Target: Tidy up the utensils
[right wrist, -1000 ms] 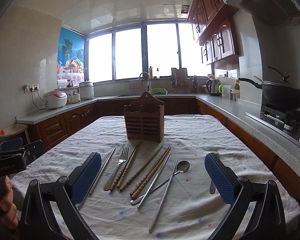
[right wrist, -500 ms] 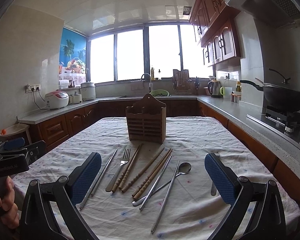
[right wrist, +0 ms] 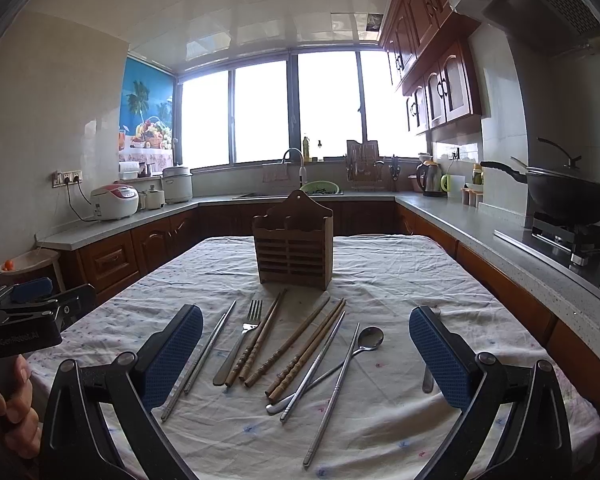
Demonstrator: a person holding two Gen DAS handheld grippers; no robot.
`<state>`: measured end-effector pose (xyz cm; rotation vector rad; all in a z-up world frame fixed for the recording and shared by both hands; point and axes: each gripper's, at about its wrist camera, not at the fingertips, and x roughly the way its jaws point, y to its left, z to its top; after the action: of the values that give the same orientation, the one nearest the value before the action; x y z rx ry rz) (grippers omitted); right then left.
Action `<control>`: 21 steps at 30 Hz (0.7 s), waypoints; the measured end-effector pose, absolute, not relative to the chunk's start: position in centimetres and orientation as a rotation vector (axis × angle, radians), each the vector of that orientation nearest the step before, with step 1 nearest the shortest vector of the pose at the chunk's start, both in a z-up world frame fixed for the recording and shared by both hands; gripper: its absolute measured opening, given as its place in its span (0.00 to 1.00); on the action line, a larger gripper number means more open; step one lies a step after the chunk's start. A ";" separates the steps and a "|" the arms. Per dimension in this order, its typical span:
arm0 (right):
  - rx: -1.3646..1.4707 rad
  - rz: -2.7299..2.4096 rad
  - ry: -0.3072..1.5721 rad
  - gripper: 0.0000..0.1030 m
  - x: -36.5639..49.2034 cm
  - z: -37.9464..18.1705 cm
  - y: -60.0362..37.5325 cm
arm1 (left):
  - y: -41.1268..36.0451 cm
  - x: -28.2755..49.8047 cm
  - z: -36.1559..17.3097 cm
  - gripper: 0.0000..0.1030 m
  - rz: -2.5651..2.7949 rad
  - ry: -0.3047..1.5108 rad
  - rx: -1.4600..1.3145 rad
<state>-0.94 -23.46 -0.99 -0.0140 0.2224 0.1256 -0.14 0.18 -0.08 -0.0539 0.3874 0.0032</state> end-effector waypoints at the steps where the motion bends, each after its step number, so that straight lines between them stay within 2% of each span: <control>1: -0.013 0.126 0.222 1.00 -0.9 -1.0 -23.4 | 0.2 -0.1 -0.1 1.00 0.002 0.388 -0.054; 16: -0.004 0.136 0.241 1.00 -0.3 -0.7 -23.3 | 0.3 1.1 -0.4 1.00 -0.008 0.419 -0.066; 21: 0.019 0.158 0.278 1.00 1.0 -0.6 -23.7 | 0.7 2.9 -0.7 1.00 -0.028 0.479 -0.089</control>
<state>0.97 -23.69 -0.65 0.0188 0.2778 0.1575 2.91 0.69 -0.73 -0.0892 0.4791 -0.0279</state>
